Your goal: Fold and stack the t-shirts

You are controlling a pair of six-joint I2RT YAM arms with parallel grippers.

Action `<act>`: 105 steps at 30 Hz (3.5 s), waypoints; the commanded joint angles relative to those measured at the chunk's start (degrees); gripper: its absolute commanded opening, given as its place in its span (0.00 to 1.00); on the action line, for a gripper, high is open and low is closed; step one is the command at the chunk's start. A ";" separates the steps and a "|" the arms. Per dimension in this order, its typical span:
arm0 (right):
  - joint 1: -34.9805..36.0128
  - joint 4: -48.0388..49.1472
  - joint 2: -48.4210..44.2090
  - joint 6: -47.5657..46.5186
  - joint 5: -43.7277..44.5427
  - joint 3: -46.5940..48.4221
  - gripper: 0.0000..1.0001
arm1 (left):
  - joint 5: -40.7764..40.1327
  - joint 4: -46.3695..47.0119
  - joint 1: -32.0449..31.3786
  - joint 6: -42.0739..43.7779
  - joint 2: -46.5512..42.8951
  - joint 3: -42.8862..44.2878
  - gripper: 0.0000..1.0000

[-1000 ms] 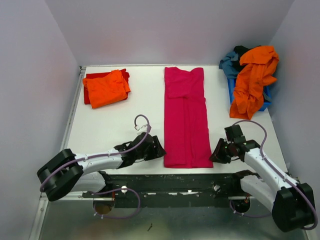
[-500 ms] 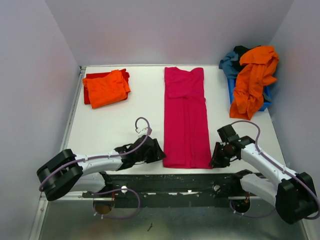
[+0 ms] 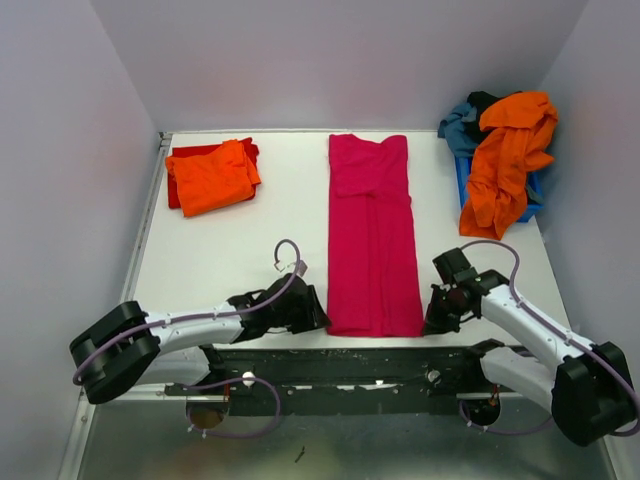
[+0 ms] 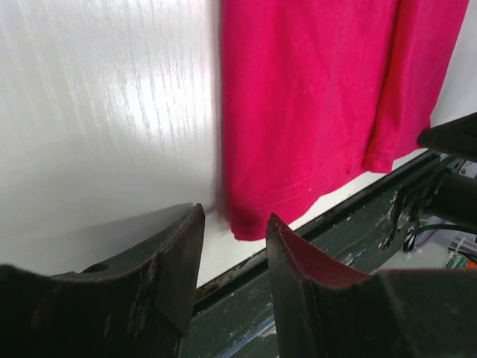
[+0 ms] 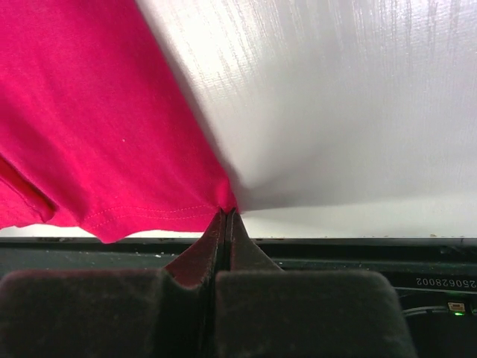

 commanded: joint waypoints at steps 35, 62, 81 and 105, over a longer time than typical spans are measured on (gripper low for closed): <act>0.65 -2.18 -1.27 -4.14 2.59 17.87 0.01 | 1.71 -9.43 6.73 10.13 -1.77 13.85 0.00; -7.52 8.10 33.64 -10.64 2.08 43.22 0.01 | 9.09 -6.53 25.82 20.16 28.47 38.47 0.40; -7.52 11.18 28.88 -12.40 -4.78 33.62 0.00 | 7.51 0.85 23.62 17.09 28.12 28.53 0.53; -7.61 7.41 31.17 -12.14 -0.92 41.70 0.01 | 6.02 1.30 23.18 19.89 23.21 29.76 0.00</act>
